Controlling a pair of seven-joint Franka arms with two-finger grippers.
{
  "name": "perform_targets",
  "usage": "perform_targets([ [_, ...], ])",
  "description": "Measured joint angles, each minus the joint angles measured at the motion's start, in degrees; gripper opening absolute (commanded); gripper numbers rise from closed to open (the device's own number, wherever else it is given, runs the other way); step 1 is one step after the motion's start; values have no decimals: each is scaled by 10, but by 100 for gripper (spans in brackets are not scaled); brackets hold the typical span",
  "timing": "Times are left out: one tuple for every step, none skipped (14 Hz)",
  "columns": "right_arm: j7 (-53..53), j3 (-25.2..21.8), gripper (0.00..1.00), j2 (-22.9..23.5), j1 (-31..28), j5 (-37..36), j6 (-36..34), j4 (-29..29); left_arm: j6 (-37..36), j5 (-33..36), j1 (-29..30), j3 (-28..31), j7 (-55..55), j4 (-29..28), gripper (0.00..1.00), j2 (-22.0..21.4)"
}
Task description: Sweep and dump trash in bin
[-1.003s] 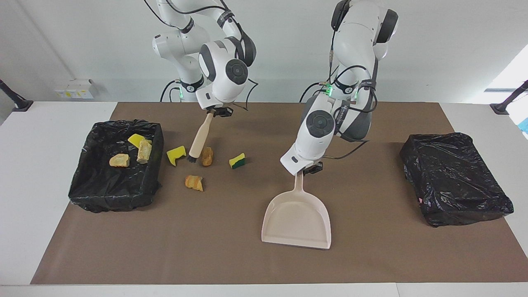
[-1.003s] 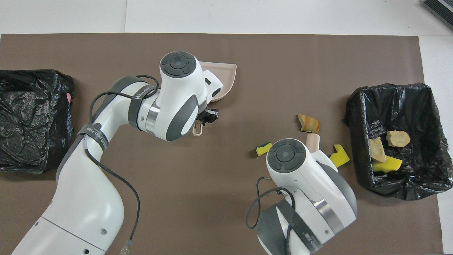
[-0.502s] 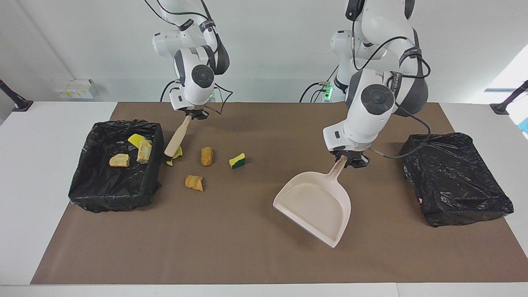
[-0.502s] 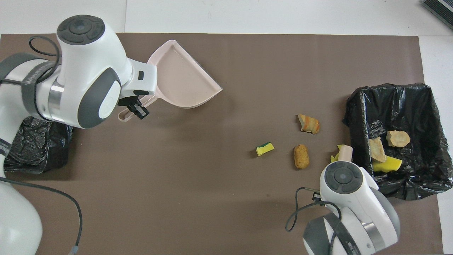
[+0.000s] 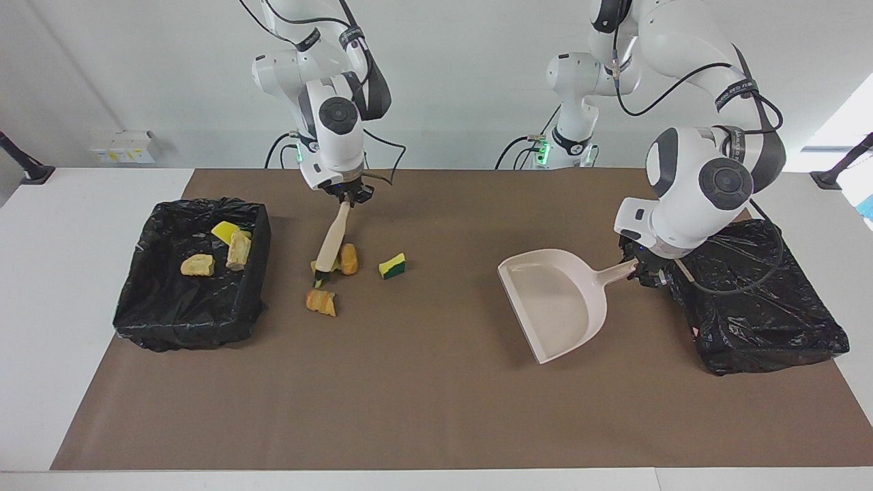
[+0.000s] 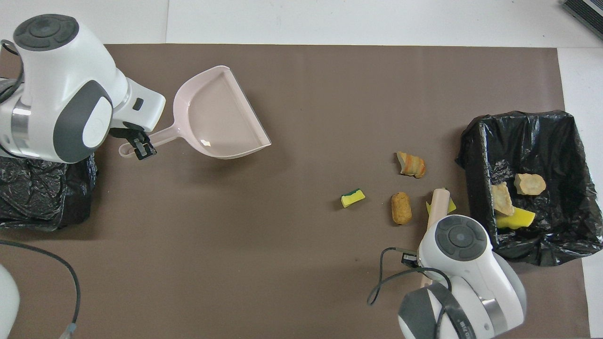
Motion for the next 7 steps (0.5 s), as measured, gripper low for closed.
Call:
perform_targets([
  [-9, 1, 0, 15, 17, 7, 0, 25, 32, 5, -1, -3, 6, -41, 0, -18],
  [-18, 2, 0, 31, 32, 9, -6, 53, 65, 9, -2, -7, 10, -82, 0, -37],
  [-23, 3, 0, 45, 41, 9, -23, 82, 89, 11, -6, -9, 11, -115, 0, -53],
  [-27, 3, 0, 56, 44, 9, -43, 111, 104, 12, -12, -10, 12, -139, 0, -66],
  [-32, 2, 0, 62, 42, 8, -66, 136, 117, 16, -21, -11, 11, -155, 0, -76],
  [-43, -1, 0, 65, 39, 4, -87, 154, 129, 24, -29, -11, 5, -168, 0, -84],
  [-58, -3, 0, 64, 33, -6, -101, 164, 140, 36, -38, -11, -9, -183, 0, -92],
])
